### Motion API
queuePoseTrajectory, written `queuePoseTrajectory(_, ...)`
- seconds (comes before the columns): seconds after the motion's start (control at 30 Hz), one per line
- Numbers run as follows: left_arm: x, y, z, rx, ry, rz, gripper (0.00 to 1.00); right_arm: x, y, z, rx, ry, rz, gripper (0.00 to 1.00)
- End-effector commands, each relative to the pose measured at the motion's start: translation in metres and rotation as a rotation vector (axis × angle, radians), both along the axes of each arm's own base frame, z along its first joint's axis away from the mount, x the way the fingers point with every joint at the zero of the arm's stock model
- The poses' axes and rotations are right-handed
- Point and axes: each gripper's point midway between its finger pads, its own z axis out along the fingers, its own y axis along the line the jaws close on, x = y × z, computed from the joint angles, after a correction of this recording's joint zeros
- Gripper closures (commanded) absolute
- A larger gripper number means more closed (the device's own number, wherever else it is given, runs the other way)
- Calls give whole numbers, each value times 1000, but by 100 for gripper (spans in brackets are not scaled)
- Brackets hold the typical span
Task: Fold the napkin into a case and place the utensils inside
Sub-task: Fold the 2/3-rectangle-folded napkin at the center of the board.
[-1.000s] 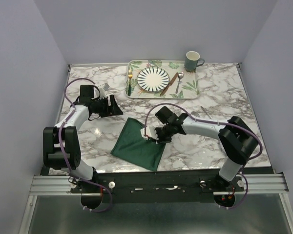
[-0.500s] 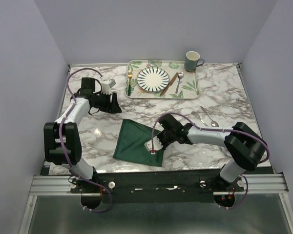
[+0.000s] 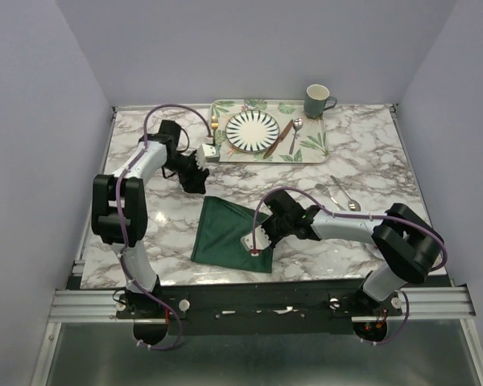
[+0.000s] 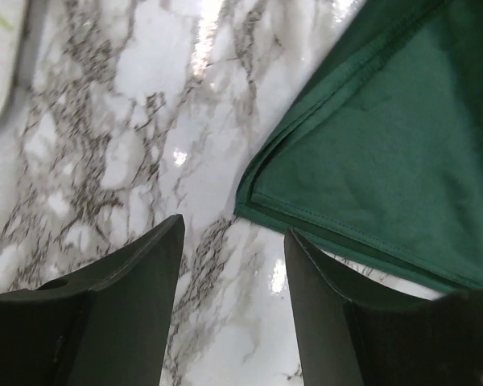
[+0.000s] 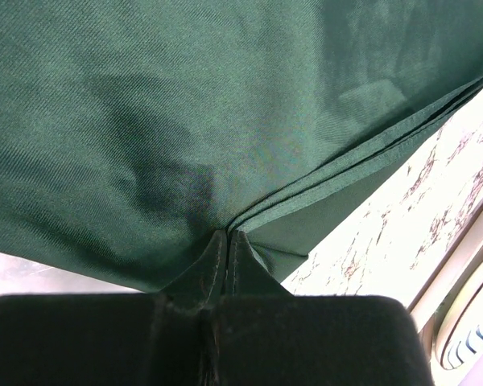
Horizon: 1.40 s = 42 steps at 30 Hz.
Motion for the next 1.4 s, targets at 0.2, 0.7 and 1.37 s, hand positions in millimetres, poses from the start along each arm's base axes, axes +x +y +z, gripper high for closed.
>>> queuePoseTrajectory(0.2,-20,-34,-36,144,-83,-358,35,-2,-16,-10,-58,6,-28,100)
queuePoseTrajectory(0.7,-20,-44,-64,189,-38,-414,51,-6,-21,-16,-66,31,-50,99)
queuePoseTrajectory(1.37,18,-52,-39,174,-108,-332,100,49,-33,16,-3,21,-211,99)
